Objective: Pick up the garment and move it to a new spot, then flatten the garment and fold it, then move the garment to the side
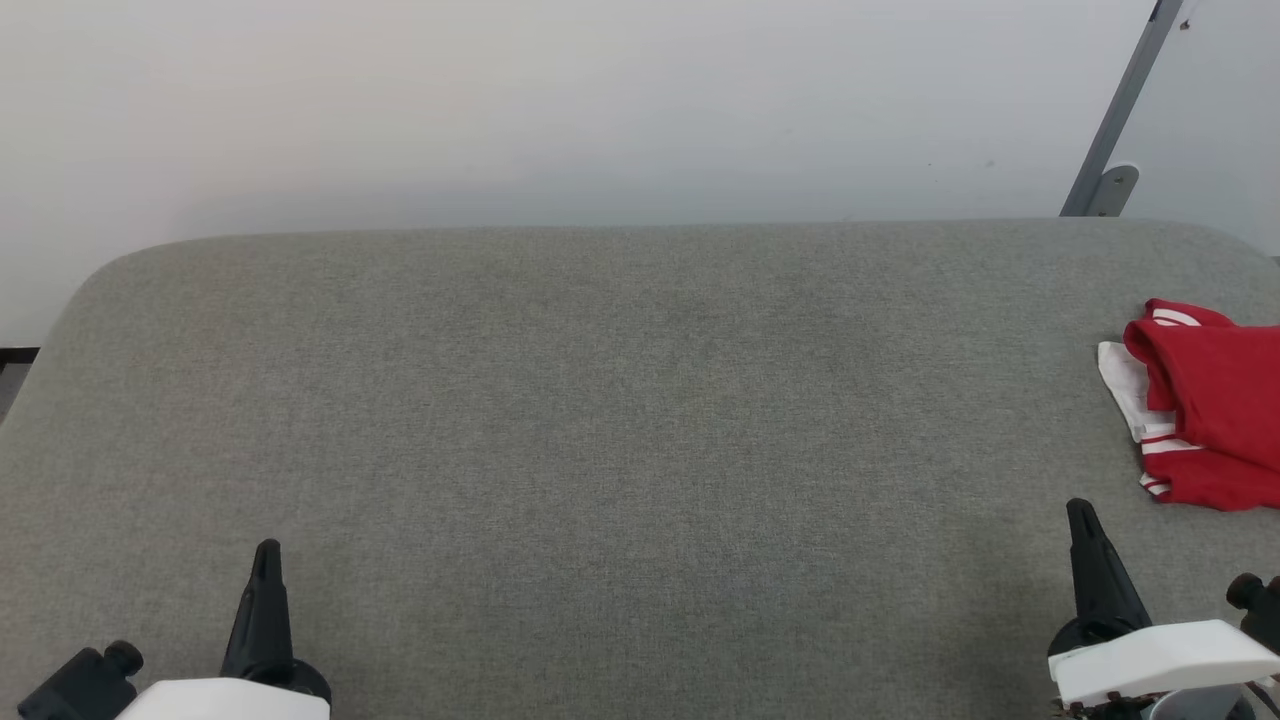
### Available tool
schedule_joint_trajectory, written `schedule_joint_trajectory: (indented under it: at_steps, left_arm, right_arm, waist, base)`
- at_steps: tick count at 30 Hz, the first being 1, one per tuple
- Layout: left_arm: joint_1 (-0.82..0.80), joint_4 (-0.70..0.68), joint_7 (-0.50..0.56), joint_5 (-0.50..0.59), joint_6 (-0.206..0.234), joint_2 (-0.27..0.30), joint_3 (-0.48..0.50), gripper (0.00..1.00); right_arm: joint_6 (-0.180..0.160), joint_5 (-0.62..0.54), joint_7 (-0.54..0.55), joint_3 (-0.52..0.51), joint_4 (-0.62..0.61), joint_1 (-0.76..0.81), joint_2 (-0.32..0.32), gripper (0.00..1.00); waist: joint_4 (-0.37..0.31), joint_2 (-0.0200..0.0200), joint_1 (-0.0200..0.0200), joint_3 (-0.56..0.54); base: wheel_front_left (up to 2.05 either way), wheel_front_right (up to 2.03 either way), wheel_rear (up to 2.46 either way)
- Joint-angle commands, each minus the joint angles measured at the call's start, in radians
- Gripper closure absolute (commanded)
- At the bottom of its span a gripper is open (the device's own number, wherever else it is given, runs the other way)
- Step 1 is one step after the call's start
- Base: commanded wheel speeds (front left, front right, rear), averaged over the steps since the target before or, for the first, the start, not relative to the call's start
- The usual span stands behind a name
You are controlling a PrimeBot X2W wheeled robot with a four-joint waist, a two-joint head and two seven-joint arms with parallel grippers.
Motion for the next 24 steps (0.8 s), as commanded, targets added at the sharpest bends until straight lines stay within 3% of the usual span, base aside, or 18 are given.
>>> schedule_joint_trajectory:
  at_steps: [1,24]
  left_arm:
    - [-0.026,-0.008,0.007,-0.024,-0.002,0.006,0.004,1.0]
    - [-0.08,0.028,0.081,-0.286,-0.003,-0.004,0.005,1.0]
  right_arm:
    - [0.0,0.025,0.008,-0.004,-0.008,-0.024,0.0,1.0]
    - [0.0,0.303,0.069,-0.007,0.02,-0.066,0.005,1.0]
  waist:
    - [0.0,0.0,0.0,0.0]
    - [-0.005,0.0,0.0,0.003]
  base:
    - [0.0,0.0,0.0]
    - [0.0,0.0,0.0]
